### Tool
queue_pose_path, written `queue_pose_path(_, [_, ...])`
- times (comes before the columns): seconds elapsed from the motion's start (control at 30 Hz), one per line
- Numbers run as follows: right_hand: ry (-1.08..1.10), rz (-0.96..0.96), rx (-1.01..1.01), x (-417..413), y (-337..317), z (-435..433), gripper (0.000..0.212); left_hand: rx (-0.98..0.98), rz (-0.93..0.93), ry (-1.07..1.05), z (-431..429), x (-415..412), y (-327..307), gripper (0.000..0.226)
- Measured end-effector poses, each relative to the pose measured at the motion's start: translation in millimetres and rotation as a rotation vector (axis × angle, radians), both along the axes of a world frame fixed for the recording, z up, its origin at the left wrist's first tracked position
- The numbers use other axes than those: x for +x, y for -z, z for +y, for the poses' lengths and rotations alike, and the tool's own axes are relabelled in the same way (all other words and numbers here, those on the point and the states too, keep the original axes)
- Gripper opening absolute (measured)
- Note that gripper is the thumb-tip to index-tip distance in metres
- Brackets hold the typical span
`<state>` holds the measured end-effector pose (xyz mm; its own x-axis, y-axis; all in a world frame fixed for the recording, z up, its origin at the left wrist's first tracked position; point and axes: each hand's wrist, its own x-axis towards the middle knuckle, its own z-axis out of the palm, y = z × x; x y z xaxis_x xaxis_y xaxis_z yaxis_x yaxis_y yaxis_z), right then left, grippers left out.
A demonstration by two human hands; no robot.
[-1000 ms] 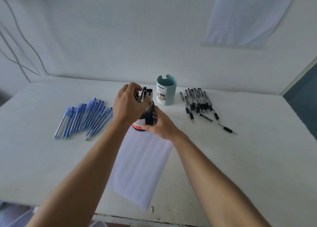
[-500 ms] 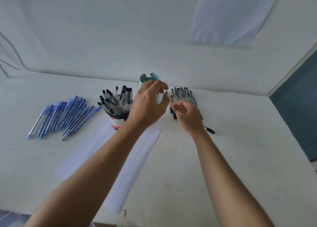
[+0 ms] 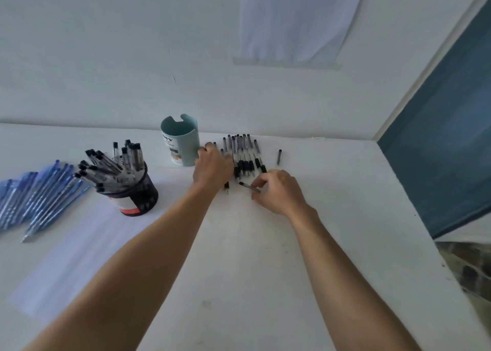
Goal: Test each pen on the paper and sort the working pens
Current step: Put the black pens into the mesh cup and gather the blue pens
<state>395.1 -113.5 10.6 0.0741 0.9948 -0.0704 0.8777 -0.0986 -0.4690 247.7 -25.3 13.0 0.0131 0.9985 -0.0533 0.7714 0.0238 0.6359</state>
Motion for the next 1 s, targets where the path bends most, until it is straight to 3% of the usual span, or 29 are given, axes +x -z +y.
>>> queue_pose_path(0.1, [0.172,0.304,0.021,7,-6,0,0.005,-0.021,0.053,0.027,6,4,-2,0.050])
queue_pose_path(0.17, [0.321,0.388,0.135,12,-9,5,0.008,-0.039,0.066,0.012,9,5,-1,0.058])
queue_pose_path(0.23, [0.477,0.371,0.194,19,-9,13,0.014,-0.060,0.085,0.013,14,7,0,0.069])
queue_pose_path(0.33, [0.614,0.269,0.076,30,-4,31,0.030,-0.097,0.107,0.014,22,12,-6,0.084])
queue_pose_path(0.5, [0.485,0.225,-0.109,17,-9,61,0.070,-0.125,0.284,0.126,35,15,-7,0.100])
queue_pose_path(0.63, [0.382,0.154,-0.130,1,-8,76,0.097,-0.092,0.349,0.166,40,12,-5,0.087])
queue_pose_path(0.73, [0.329,0.167,-0.144,1,-8,84,0.088,-0.118,0.329,0.141,42,9,-8,0.076])
queue_pose_path(0.83, [0.315,0.178,-0.175,0,-10,89,0.081,-0.123,0.336,0.145,44,6,-8,0.047])
queue_pose_path(1.0, [0.296,0.144,-0.220,-4,-15,94,0.091,-0.152,0.308,0.103,41,-1,-7,0.034])
